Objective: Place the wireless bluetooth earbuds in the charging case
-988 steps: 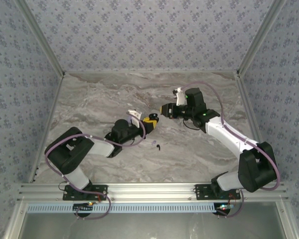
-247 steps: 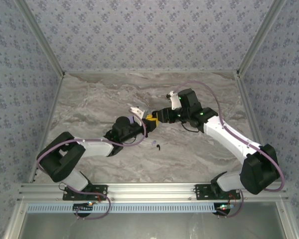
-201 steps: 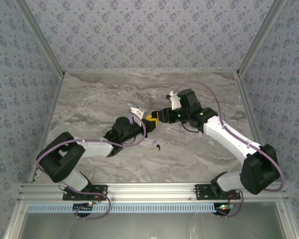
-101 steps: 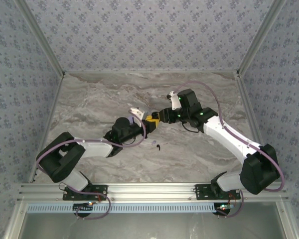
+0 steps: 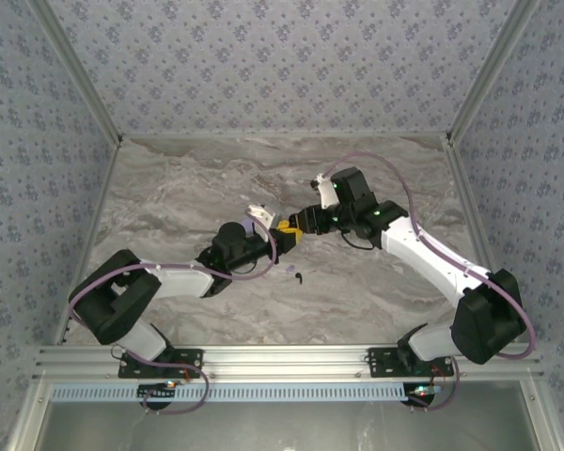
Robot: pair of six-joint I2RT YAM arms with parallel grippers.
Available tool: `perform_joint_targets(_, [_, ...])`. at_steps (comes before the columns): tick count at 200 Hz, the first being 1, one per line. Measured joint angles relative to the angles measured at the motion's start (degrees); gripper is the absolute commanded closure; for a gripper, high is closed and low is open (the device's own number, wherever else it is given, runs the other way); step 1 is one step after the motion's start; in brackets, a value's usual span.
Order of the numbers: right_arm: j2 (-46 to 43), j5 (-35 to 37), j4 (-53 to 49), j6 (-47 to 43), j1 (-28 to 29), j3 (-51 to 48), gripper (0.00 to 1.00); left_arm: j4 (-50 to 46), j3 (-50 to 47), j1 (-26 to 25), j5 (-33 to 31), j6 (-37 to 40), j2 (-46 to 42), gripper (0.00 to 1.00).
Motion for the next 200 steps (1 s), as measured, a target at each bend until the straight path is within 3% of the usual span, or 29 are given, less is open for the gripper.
perform_joint_targets(101, [-1.49, 5.53, -2.49, -0.26, 0.37, 0.35, 0.56, -5.99, -3.02, 1.62, -4.39, 0.66, -5.81, 0.85])
perform_joint_targets(200, [-1.73, 7.02, -7.93, 1.09, 1.09, -3.23, 0.56, -25.73, -8.22, 7.39, -6.23, 5.16, -29.81, 0.84])
